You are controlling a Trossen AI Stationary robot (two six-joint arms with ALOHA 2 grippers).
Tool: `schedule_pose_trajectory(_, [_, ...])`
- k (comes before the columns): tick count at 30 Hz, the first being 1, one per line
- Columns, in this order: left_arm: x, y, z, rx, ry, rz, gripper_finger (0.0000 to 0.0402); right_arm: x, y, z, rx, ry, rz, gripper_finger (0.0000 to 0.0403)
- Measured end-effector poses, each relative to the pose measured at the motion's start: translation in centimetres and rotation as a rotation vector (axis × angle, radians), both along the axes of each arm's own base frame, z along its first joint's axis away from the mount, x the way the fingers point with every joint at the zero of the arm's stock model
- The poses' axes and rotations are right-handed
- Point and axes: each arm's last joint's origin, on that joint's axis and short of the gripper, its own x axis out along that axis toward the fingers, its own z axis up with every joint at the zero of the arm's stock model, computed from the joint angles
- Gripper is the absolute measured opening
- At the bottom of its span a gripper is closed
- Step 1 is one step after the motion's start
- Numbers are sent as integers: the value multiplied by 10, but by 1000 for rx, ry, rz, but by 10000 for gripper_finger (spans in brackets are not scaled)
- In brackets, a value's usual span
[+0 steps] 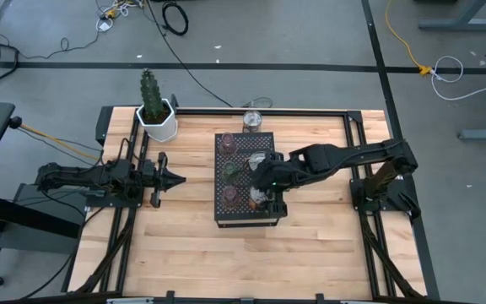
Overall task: Pick & Place candle stick holders
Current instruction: Put the bottom brown scented candle on the shelf, then adjust the shelf
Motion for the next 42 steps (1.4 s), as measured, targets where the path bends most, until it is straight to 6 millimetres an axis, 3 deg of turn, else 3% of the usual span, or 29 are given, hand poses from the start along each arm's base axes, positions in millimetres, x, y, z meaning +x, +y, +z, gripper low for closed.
schedule_pose_trajectory(8, [0, 0, 0, 0, 0, 0, 18, -31, 1, 29, 30, -59, -27, 400])
schedule_pose_trajectory(16, [0, 0, 0, 0, 0, 0, 18, -46, 0, 35, -8, -42, -55, 387])
schedule_pose_trajectory(31, [0, 0, 0, 0, 0, 0, 18, -96, -11, -28, 40, 30, -181, 317])
schedule_pose_trajectory(42, [0, 0, 0, 0, 0, 0, 18, -108, -14, -72, 101, -100, -208, 257])
